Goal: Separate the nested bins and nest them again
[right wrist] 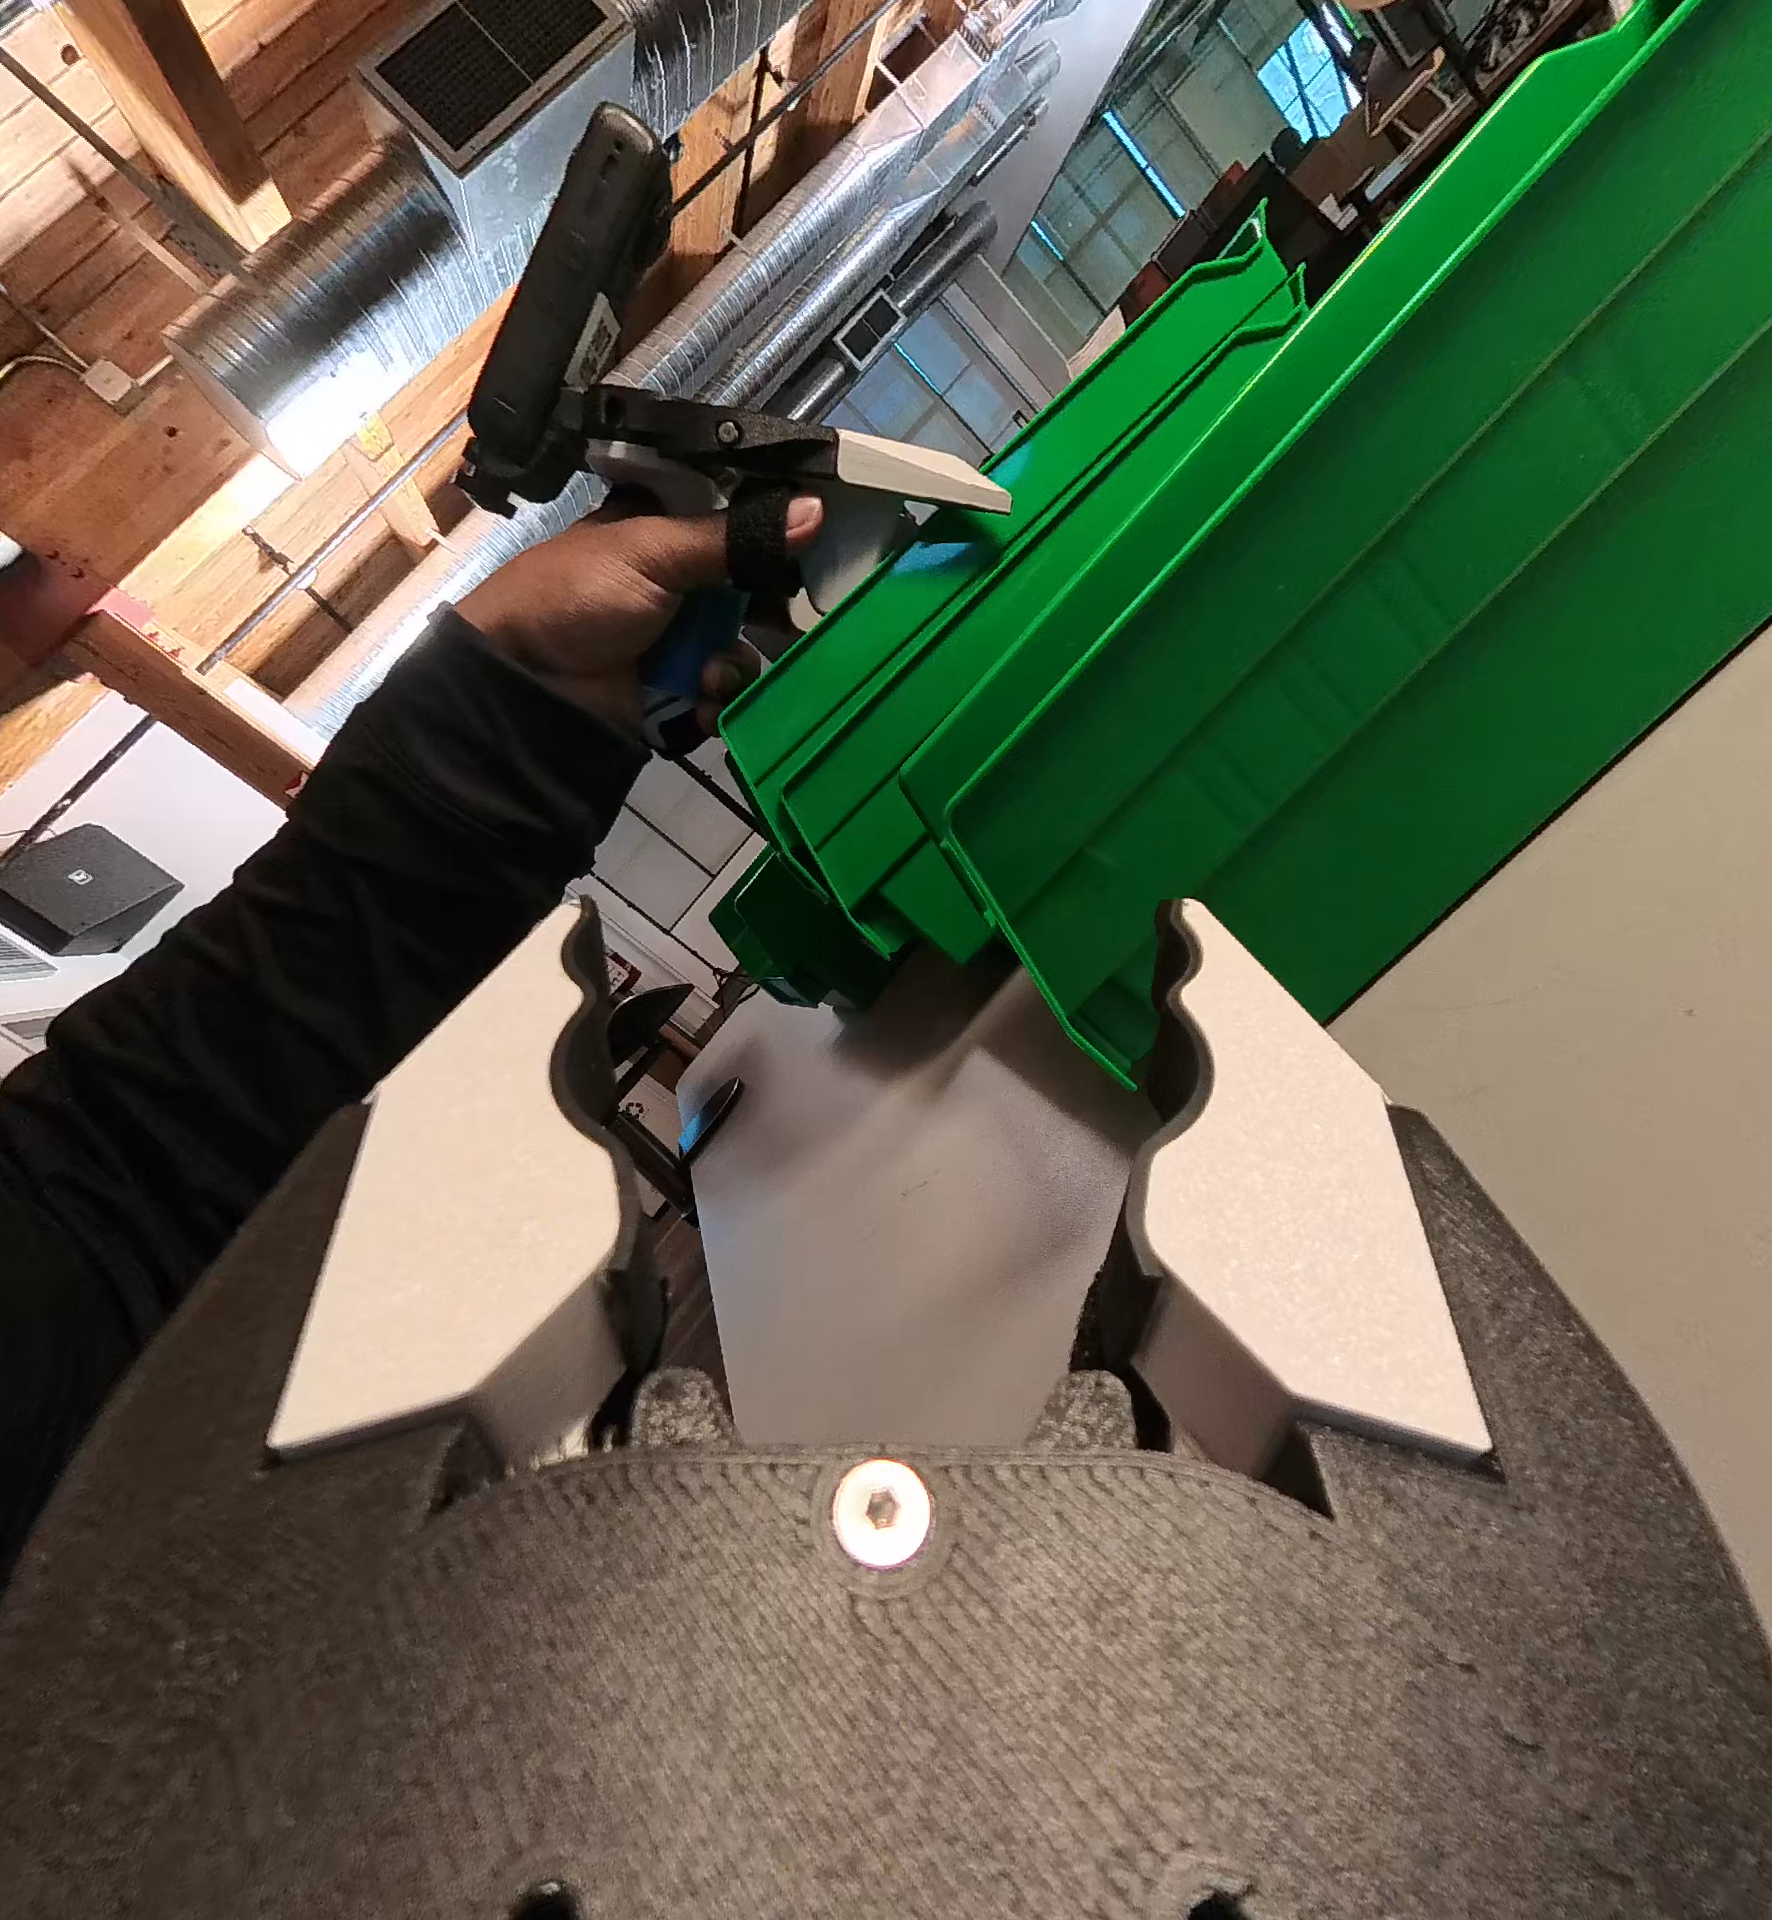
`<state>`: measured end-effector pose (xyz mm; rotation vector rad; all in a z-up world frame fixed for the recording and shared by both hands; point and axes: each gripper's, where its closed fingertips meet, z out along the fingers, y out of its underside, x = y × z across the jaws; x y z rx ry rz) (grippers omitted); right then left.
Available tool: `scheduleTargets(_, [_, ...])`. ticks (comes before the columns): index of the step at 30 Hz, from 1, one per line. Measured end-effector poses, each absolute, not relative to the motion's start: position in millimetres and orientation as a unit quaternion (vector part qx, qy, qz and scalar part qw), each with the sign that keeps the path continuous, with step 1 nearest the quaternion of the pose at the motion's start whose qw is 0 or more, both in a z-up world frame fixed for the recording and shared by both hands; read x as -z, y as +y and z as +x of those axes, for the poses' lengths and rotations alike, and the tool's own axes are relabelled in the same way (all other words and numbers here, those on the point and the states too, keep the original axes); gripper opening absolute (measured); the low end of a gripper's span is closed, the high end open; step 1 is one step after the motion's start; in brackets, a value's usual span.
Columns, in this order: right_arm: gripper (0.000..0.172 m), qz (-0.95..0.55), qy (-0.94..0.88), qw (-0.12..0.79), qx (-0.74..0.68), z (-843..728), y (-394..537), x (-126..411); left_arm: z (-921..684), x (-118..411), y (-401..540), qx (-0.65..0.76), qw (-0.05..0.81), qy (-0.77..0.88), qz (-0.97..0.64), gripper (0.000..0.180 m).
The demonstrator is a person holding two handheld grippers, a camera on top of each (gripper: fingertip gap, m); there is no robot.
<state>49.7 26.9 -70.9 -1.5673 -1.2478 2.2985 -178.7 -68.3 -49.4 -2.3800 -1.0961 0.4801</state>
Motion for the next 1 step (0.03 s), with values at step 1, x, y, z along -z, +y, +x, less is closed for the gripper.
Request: scheduleTargets(1, [0.105, -0.513, -0.409, 0.046, -0.753, 49.7, 27.0, 70.8, -178.4, 49.4, -68.3, -0.174, 0.236, -0.399, -0.868, 0.099])
